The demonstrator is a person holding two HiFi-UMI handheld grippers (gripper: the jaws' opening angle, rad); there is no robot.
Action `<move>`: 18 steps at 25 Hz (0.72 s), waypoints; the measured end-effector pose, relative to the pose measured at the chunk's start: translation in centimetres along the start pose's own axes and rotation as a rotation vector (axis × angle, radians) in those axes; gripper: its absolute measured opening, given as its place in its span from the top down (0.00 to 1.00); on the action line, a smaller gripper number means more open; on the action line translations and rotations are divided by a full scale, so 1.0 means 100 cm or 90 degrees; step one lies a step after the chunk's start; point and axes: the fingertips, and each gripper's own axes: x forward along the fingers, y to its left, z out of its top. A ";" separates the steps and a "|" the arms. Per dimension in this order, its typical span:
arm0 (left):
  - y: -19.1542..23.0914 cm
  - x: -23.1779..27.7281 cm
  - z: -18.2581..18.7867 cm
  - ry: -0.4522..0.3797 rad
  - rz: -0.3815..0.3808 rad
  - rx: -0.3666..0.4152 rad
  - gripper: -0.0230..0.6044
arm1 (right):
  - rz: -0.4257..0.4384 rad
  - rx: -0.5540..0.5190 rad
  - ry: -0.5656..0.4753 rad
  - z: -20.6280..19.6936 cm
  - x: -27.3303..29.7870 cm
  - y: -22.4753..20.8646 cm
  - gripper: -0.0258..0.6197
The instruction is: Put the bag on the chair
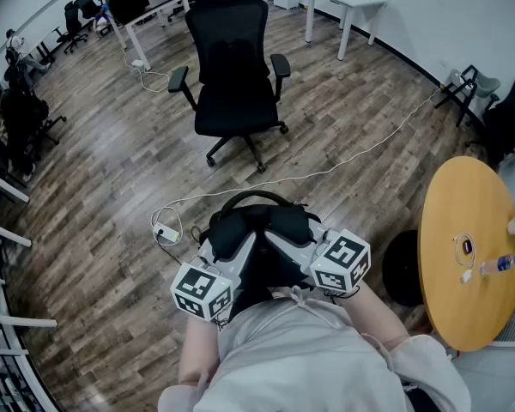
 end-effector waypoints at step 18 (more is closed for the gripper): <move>0.030 0.048 0.008 0.007 -0.024 -0.025 0.88 | -0.017 0.021 -0.012 0.011 0.013 -0.055 0.92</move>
